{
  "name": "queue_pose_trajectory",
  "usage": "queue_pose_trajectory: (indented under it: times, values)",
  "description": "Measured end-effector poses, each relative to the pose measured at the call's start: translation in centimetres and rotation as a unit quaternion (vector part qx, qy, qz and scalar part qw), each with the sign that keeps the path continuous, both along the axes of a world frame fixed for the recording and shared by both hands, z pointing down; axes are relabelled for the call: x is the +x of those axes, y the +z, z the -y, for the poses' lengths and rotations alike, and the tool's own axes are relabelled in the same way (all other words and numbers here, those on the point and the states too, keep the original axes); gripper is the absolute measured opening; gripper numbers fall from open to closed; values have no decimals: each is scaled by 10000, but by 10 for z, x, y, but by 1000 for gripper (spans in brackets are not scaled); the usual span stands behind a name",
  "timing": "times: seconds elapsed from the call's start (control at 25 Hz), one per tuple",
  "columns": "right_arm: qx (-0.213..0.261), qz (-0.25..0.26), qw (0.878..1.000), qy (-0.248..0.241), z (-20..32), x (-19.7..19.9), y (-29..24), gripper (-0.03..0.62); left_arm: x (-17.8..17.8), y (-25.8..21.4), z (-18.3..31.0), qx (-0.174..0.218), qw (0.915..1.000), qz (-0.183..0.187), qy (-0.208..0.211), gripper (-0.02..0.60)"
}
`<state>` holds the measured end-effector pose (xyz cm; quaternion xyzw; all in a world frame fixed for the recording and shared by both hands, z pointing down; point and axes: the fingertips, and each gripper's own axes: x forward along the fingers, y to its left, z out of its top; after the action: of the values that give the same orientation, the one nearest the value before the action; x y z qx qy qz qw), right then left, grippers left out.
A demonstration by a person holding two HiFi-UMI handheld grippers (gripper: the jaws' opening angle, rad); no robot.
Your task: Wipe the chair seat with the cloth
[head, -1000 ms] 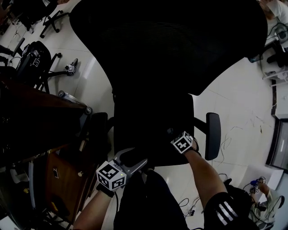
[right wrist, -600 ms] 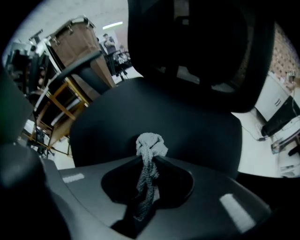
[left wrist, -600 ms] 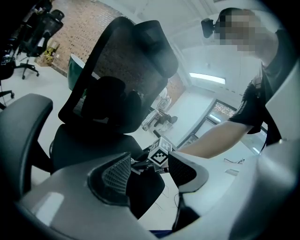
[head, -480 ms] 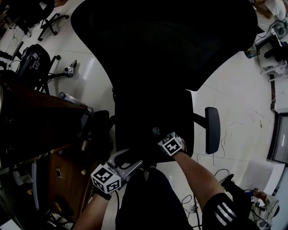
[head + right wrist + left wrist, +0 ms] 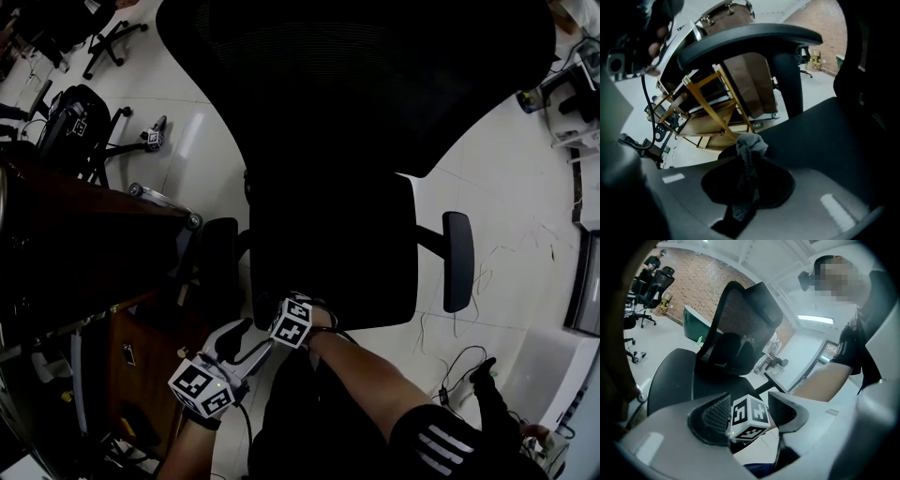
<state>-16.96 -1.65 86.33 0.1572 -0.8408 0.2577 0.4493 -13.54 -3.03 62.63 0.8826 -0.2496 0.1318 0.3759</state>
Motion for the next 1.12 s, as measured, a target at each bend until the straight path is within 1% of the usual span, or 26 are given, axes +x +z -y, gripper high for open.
queue_pose_trajectory:
  times: [0.08, 0.2, 0.28, 0.4, 0.6, 0.68, 0.76, 0.88, 1.0, 1.08, 1.12]
  values:
    - [-23, -169, 9998, -67, -13, 9, 12, 58, 4, -1, -1, -38, 10000, -17, 15, 272]
    - [-138, -310, 9993, 152, -28, 41, 22, 58, 13, 2, -6, -77, 9999, -68, 124, 272]
    - [-176, -508, 9983, 223, -40, 74, 29, 58, 23, 3, -9, -101, 9996, -114, 217, 272]
    - [-153, -889, 9953, 341, -49, 136, 37, 57, 43, 0, -10, -92, 9989, -178, 423, 272]
    - [-286, -1217, 9849, 1200, -66, 246, 34, 57, 80, -6, -11, -72, 9966, -304, 762, 272]
    - [-303, -1369, 9796, 1442, -74, 282, 31, 57, 95, -10, -12, -50, 9954, -378, 883, 272]
    - [-327, -1469, 9750, 1636, -78, 307, 27, 57, 107, -14, -11, -47, 9943, -413, 984, 272]
    - [-350, -1617, 9703, 1763, -80, 330, 22, 57, 119, -14, -17, -46, 9925, -475, 1126, 272]
    - [-478, -1630, 9658, 1961, -78, 335, 18, 57, 125, -20, -16, -18, 9920, -444, 1185, 272]
    - [-538, -1421, 9626, 2243, -68, 330, 10, 57, 124, -24, -13, 27, 9925, -407, 1150, 272]
    - [-528, -1197, 9612, 2430, -61, 323, 0, 57, 123, -26, -11, 50, 9928, -393, 1128, 272]
